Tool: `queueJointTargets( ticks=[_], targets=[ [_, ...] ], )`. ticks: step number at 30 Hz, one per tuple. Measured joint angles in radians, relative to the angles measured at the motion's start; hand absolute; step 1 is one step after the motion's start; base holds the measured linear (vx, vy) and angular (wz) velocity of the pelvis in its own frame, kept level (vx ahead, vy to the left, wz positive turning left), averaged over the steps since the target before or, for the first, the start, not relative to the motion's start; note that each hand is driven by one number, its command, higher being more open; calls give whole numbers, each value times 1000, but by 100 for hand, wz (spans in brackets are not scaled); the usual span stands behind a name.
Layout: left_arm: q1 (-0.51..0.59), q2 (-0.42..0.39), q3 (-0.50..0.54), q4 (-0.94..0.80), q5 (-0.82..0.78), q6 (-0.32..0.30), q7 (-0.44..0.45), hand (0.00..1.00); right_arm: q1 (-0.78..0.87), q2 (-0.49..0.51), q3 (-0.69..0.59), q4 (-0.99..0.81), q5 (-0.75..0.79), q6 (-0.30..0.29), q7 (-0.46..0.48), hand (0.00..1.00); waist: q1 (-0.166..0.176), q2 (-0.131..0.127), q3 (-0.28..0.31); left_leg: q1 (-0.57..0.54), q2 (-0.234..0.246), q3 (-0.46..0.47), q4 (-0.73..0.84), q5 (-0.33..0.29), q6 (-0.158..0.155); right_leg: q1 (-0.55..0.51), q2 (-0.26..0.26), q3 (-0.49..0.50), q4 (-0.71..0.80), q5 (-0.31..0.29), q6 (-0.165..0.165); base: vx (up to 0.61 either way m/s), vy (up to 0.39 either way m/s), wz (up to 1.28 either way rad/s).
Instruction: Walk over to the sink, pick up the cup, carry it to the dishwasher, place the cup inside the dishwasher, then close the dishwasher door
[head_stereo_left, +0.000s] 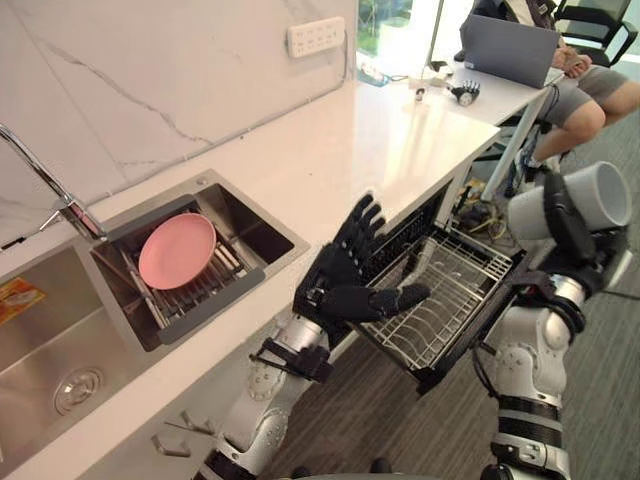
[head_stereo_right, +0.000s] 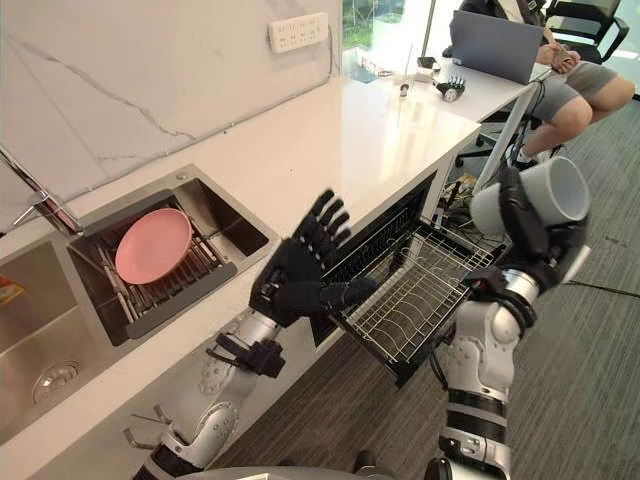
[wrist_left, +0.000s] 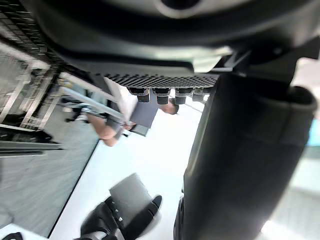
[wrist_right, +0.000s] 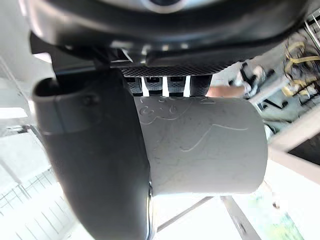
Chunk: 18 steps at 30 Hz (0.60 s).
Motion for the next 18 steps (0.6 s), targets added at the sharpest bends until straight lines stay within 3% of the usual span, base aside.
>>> queueJointTargets(
  ticks=[6, 10, 13, 18],
  targets=[
    [1, -3, -33, 240, 143, 150, -53, 100, 76, 11, 18, 5, 1, 0, 10, 0, 5, -37, 23, -23, 6, -37, 15, 5, -5, 3, 4, -36, 0, -1, 1, -33, -18, 21],
    [17, -6, -6, 455, 211, 161, 30, 100, 114, 9, 38, 19, 1, 6, 102, 0, -1, -42, 27, -17, 13, -16, -1, -5, -11, 0, 8, -22, 1, -3, 2, -25, -5, -10],
    [72, 3, 135, 595, 287, 150, 124, 100, 123, -2, 47, 149, -8, 20, 207, 0, -13, -40, 41, -7, 19, -5, 7, -5, -17, 0, 8, -12, 27, -15, 16, 9, 1, -9],
    [121, 46, 280, 707, 423, 112, 176, 100, 114, -45, 128, 301, -93, 74, 271, 0, -1, -17, 61, -24, 23, 36, 80, -49, -15, 0, -14, -19, 78, -41, 25, -26, 49, 8]
  ],
)
